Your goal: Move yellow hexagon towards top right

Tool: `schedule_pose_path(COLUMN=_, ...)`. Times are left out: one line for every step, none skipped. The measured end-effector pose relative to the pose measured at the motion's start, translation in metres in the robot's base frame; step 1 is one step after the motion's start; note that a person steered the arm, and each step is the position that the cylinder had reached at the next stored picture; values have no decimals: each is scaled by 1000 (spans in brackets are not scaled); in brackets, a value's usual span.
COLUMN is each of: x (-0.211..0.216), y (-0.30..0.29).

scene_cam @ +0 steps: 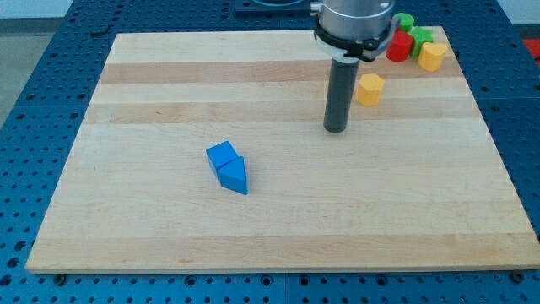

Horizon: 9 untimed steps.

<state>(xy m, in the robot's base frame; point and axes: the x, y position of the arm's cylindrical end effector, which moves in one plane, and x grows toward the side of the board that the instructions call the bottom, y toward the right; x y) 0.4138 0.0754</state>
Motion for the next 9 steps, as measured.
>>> schedule_pose_path(x=-33, y=3)
schedule_pose_path(x=-63, y=24)
schedule_pose_path(x=-79, y=40)
schedule_pose_path(x=-72, y=22)
schedule_pose_path(x=-57, y=10)
schedule_pose_path(x=-53, y=18)
schedule_pose_path(x=-62, y=48)
schedule_pose_path(x=-75, y=72)
schedule_pose_path(x=-68, y=72)
